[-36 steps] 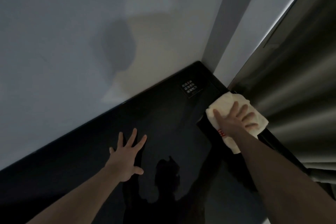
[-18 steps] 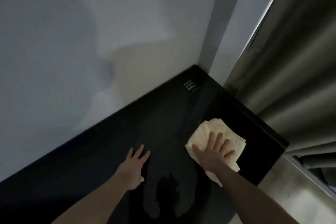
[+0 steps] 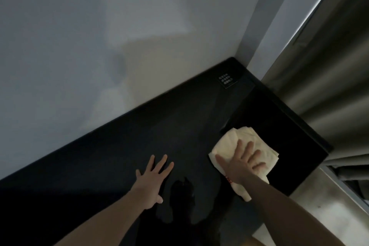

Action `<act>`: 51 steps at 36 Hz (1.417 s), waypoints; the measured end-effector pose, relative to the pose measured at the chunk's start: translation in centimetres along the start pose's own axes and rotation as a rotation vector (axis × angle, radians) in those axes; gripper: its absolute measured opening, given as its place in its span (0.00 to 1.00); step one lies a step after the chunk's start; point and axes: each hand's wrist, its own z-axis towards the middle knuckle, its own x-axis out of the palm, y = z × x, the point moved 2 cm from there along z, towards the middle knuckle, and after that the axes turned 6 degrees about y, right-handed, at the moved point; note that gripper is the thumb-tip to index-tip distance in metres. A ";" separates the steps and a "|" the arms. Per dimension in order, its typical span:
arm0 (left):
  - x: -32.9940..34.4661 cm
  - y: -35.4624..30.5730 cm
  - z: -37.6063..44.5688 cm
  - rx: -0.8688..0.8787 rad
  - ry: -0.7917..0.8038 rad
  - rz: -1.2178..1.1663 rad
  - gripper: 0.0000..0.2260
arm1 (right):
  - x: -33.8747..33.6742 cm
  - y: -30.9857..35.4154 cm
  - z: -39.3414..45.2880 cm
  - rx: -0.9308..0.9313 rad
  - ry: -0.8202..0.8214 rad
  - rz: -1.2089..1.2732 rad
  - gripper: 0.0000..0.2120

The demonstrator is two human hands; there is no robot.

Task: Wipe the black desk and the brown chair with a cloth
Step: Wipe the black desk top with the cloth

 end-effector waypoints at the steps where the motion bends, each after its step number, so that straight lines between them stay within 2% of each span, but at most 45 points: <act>1: 0.1 0.1 0.1 0.004 -0.005 0.003 0.53 | -0.6 0.3 0.6 0.009 -0.005 -0.005 0.55; 10: 0.2 0.9 0.7 0.031 -0.052 -0.014 0.53 | -5.3 3.2 5.2 0.040 -0.030 0.002 0.55; 18: 0.3 0.9 -0.3 0.013 -0.148 -0.008 0.52 | -4.4 4.3 4.1 0.066 -0.071 -0.032 0.53; 23: 2.4 1.6 -3.3 -0.055 -0.267 -0.116 0.47 | -0.3 5.3 0.6 0.010 -0.032 -0.064 0.53; 29: 7.7 5.7 -9.0 -0.087 -0.271 -0.161 0.41 | 5.9 6.9 -5.1 -0.029 0.025 -0.101 0.52; 36: 14.8 14.0 -16.5 -0.287 -0.217 -0.214 0.43 | 15.4 8.9 -13.3 -0.068 0.085 -0.098 0.51; 44: 21.3 22.5 -24.1 -0.388 -0.165 -0.293 0.44 | 26.4 9.3 -22.4 -0.136 0.145 -0.146 0.53; 51: 24.6 26.6 -25.2 -0.465 -0.102 -0.373 0.50 | 27.4 9.7 -23.1 -0.126 0.158 -0.140 0.55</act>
